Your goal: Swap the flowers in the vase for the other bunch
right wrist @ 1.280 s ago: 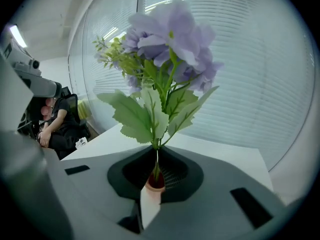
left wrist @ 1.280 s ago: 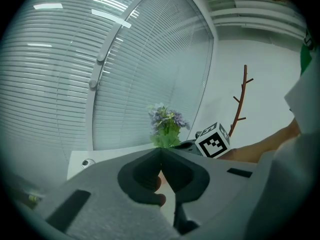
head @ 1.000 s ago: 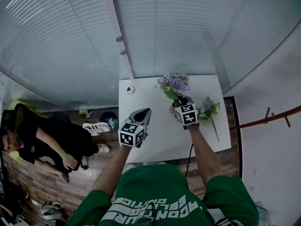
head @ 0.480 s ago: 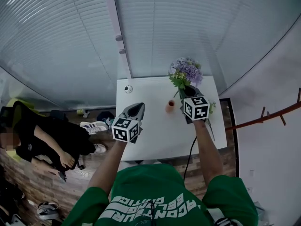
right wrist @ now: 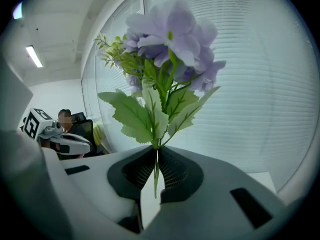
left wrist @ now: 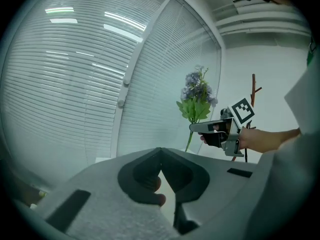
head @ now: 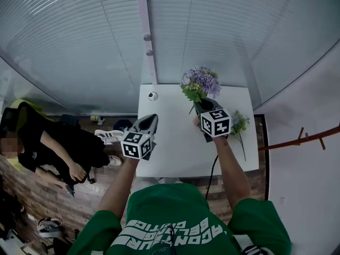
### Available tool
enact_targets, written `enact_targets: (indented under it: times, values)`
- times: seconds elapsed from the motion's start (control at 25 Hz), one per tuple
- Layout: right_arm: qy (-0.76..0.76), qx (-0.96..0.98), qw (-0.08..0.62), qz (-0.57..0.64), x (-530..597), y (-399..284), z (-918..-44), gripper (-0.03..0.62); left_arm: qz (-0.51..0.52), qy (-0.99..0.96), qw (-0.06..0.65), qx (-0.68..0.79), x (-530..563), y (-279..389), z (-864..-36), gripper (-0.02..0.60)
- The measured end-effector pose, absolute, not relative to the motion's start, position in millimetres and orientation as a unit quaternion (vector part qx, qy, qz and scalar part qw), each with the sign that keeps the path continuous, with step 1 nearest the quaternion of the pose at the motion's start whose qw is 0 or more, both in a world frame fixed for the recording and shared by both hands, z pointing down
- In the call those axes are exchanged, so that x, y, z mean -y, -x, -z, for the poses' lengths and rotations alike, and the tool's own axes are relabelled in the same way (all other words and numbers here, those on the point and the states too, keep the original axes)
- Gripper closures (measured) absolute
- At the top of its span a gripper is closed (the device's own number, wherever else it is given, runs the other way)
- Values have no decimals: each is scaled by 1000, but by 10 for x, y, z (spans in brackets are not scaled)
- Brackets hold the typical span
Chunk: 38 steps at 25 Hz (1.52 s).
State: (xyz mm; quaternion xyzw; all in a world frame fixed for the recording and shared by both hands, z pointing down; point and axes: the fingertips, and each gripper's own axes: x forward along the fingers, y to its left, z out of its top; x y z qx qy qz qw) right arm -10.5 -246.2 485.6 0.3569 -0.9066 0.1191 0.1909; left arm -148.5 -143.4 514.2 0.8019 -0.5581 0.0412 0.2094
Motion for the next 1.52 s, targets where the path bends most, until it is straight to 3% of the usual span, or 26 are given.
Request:
enact_targets:
  times: [0.44,1.52]
  values:
    - [-292,922,218,-129,2257,1042,-5094,565,-35,-770,216,599,1294,2265,-5201,574]
    - [-266,781,406,-393,1857,1684,-7586,565,-64,-765,301,566,1495,2983,-6049,572]
